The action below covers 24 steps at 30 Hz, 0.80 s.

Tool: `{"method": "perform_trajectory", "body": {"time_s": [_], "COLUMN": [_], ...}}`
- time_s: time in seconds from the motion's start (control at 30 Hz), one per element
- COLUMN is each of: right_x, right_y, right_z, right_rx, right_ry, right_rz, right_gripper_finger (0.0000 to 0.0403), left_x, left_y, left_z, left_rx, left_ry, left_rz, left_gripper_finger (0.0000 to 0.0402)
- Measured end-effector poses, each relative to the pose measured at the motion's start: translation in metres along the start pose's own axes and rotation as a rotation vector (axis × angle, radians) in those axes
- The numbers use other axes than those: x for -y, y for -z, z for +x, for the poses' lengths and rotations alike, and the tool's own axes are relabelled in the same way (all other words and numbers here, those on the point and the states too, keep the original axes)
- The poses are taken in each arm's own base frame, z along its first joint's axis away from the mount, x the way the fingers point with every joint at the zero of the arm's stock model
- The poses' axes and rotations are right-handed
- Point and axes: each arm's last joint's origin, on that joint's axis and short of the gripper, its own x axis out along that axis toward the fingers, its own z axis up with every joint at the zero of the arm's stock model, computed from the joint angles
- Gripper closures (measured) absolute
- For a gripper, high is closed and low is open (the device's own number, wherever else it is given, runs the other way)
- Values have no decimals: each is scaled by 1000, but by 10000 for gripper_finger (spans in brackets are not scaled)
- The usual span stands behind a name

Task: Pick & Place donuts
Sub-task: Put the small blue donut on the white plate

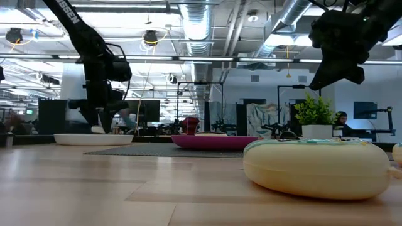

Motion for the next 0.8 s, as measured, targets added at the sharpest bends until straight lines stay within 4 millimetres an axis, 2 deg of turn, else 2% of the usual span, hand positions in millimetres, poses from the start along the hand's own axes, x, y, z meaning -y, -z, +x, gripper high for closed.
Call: {"method": "perform_trajectory", "body": {"time_s": [0.3, 0.8], "right_x": [0, 0], "right_y": [0, 0], "right_z": [0, 0], "right_rx": [0, -1], "right_ry": [1, 0], "right_rz": [-19, -18], "right_gripper_finger": [403, 403], "left_x": [12, 15], "left_y": [2, 2], "left_z": [17, 18], "left_rx": [-44, -40], "left_ry": [-39, -6], "left_rz": [40, 35], "left_gripper_finger": [205, 194]}}
